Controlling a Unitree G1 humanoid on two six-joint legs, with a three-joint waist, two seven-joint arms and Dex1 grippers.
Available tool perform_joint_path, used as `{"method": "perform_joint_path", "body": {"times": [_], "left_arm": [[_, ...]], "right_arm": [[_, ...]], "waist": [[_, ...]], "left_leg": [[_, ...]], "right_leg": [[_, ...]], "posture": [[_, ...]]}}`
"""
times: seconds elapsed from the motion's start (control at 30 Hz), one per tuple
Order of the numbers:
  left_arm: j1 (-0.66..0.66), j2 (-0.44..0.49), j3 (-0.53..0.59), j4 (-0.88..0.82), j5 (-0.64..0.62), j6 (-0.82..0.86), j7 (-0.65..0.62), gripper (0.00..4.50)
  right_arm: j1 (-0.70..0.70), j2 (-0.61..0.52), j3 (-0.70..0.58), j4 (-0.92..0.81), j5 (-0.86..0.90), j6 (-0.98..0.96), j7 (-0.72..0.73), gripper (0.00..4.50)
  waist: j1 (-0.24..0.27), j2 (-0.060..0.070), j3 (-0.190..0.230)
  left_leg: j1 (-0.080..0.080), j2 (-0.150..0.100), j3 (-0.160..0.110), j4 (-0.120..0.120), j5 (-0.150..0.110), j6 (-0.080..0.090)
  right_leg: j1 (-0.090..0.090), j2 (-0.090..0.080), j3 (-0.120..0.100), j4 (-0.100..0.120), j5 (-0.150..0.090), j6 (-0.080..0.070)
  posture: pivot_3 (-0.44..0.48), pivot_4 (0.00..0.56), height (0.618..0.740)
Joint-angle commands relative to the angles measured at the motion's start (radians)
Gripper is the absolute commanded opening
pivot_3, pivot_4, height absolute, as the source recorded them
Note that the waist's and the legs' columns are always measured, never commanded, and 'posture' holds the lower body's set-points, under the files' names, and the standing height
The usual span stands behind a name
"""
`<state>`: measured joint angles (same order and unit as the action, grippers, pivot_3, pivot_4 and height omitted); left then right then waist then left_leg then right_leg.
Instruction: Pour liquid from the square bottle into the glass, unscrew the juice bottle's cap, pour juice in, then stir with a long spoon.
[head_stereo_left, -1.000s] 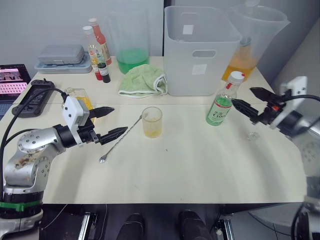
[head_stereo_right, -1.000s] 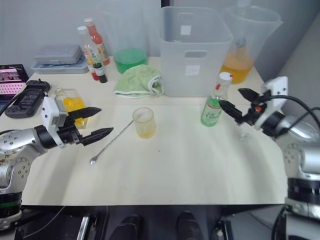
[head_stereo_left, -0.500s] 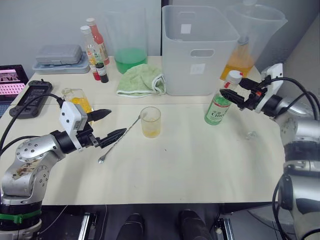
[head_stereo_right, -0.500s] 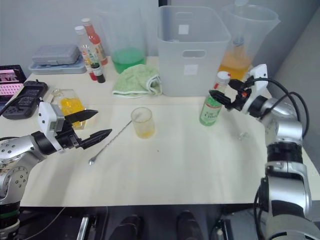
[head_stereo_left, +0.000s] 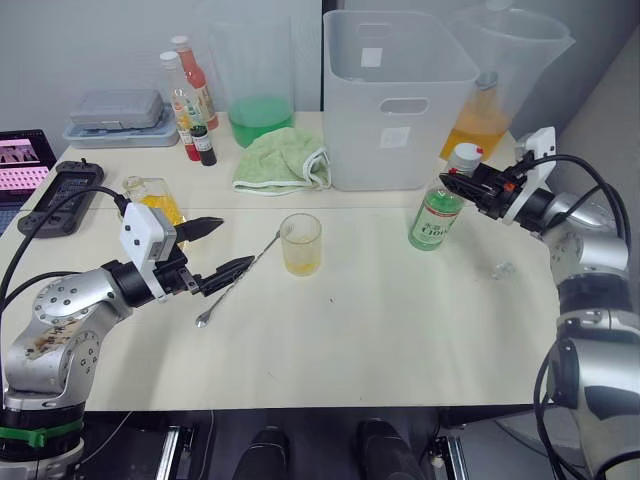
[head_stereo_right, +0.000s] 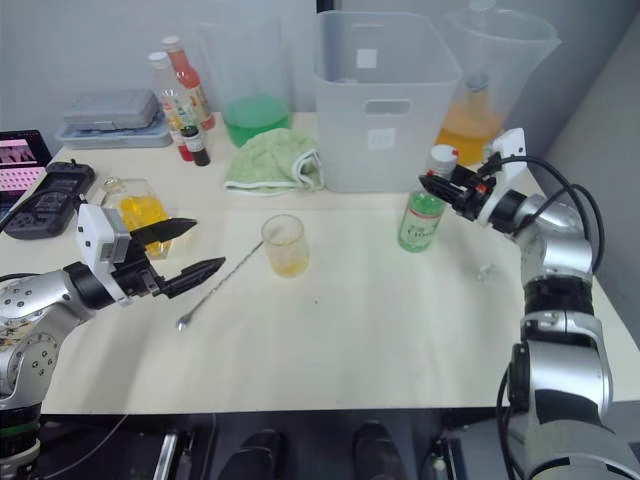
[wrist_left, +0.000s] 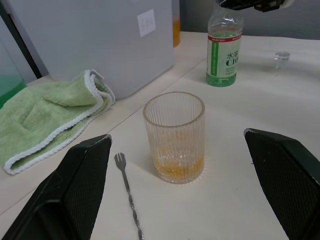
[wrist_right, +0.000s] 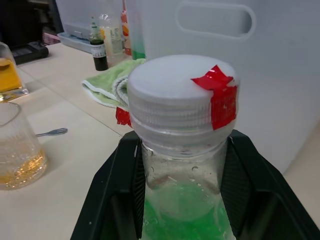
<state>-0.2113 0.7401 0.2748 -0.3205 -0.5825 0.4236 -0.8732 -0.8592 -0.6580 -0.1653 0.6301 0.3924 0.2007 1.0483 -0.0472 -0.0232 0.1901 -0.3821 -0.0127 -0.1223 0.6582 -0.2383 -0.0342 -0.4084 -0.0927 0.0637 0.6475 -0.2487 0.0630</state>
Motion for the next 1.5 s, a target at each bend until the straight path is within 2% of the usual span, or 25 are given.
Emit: {"method": "perform_joint_path", "body": {"times": [0.03, 0.17, 0.33, 0.43, 0.6, 0.8, 1.13, 1.2, 1.37, 1.4, 1.5], "left_arm": [[-0.035, 0.016, 0.005, 0.012, -0.009, -0.015, -0.024, 4.5], [-0.073, 0.012, -0.026, 0.04, -0.011, -0.012, -0.052, 4.5], [-0.122, 0.007, -0.073, 0.105, 0.015, -0.048, -0.102, 4.5], [-0.143, 0.012, -0.1, 0.144, 0.025, -0.066, -0.15, 4.5], [-0.197, 0.008, -0.134, 0.189, 0.024, -0.059, -0.199, 4.5], [-0.241, 0.022, -0.145, 0.215, 0.031, -0.054, -0.236, 4.5], [-0.214, 0.035, -0.136, 0.163, 0.018, -0.024, -0.247, 4.5], [-0.209, 0.034, -0.131, 0.152, 0.017, -0.022, -0.239, 4.5], [-0.194, 0.028, -0.126, 0.125, 0.015, -0.014, -0.219, 4.5], [-0.191, 0.026, -0.125, 0.119, 0.015, -0.012, -0.215, 4.5], [-0.177, 0.027, -0.12, 0.096, 0.009, -0.006, -0.207, 4.5]], "right_arm": [[0.05, -0.027, -0.05, -0.256, 0.095, 0.109, 0.006, 1.48], [0.165, -0.031, -0.064, -0.602, 0.184, 0.285, -0.083, 1.48], [0.324, 0.019, -0.047, -1.088, 0.36, 0.51, -0.289, 1.48], [0.365, 0.058, 0.01, -1.239, 0.381, 0.564, -0.389, 1.48], [0.394, 0.135, 0.119, -1.306, 0.325, 0.573, -0.513, 1.48], [0.47, 0.204, 0.218, -1.322, 0.252, 0.558, -0.595, 1.48], [0.498, 0.22, 0.229, -1.289, 0.244, 0.566, -0.598, 1.48], [0.48, 0.219, 0.21, -1.28, 0.272, 0.569, -0.579, 2.54], [0.43, 0.153, 0.158, -1.259, 0.355, 0.57, -0.46, 4.28], [0.424, 0.116, 0.153, -1.241, 0.355, 0.553, -0.404, 4.45], [0.408, -0.023, 0.163, -1.126, 0.302, 0.445, -0.165, 4.45]], "waist": [[0.001, 0.0, 0.0], [0.002, 0.001, 0.0], [0.003, 0.001, 0.0], [0.0, 0.001, 0.0], [0.005, 0.0, 0.0], [0.004, 0.0, 0.0], [0.0, 0.0, 0.0], [0.001, 0.0, 0.0], [0.002, 0.0, 0.0], [0.001, 0.0, 0.0], [0.003, 0.0, 0.0]], "left_leg": [[-0.001, 0.0, 0.0, 0.0, 0.0, 0.0], [-0.008, 0.0, 0.0, 0.001, 0.0, 0.0], [-0.009, 0.0, 0.0, 0.001, 0.0, 0.0], [-0.008, 0.001, 0.001, 0.001, 0.0, 0.0], [-0.008, 0.0, 0.001, 0.002, 0.002, -0.002], [-0.009, 0.0, 0.001, 0.002, 0.002, -0.002], [-0.006, 0.002, 0.001, 0.002, 0.002, -0.002], [-0.006, 0.002, 0.001, 0.002, 0.002, -0.002], [-0.007, 0.002, 0.001, 0.002, 0.002, -0.002], [-0.007, 0.002, 0.001, 0.002, 0.002, -0.002], [-0.007, 0.002, 0.001, 0.002, 0.001, -0.002]], "right_leg": [[-0.001, 0.0, 0.0, 0.0, 0.0, 0.0], [-0.011, 0.0, 0.001, 0.004, 0.0, 0.0], [-0.015, 0.001, 0.002, 0.009, 0.0, 0.0], [-0.014, 0.001, 0.002, 0.009, 0.0, 0.0], [-0.013, 0.001, 0.002, 0.009, 0.001, -0.001], [-0.014, 0.001, 0.002, 0.009, 0.001, -0.001], [-0.013, 0.003, 0.002, 0.009, 0.001, -0.001], [-0.013, 0.003, 0.002, 0.009, 0.001, -0.001], [-0.013, 0.002, 0.002, 0.009, 0.001, -0.001], [-0.013, 0.003, 0.002, 0.009, 0.001, -0.001], [-0.012, 0.003, 0.002, 0.008, 0.001, -0.001]], "posture": [[0.0, 0.15, 0.74], [0.0, 0.15, 0.74], [0.0, 0.15, 0.74], [0.0, 0.15, 0.74], [0.0, 0.15, 0.74], [0.0, 0.15, 0.74], [0.0, 0.15, 0.74], [0.0, 0.15, 0.74], [0.0, 0.15, 0.74], [0.0, 0.15, 0.74], [0.0, 0.15, 0.74]]}}
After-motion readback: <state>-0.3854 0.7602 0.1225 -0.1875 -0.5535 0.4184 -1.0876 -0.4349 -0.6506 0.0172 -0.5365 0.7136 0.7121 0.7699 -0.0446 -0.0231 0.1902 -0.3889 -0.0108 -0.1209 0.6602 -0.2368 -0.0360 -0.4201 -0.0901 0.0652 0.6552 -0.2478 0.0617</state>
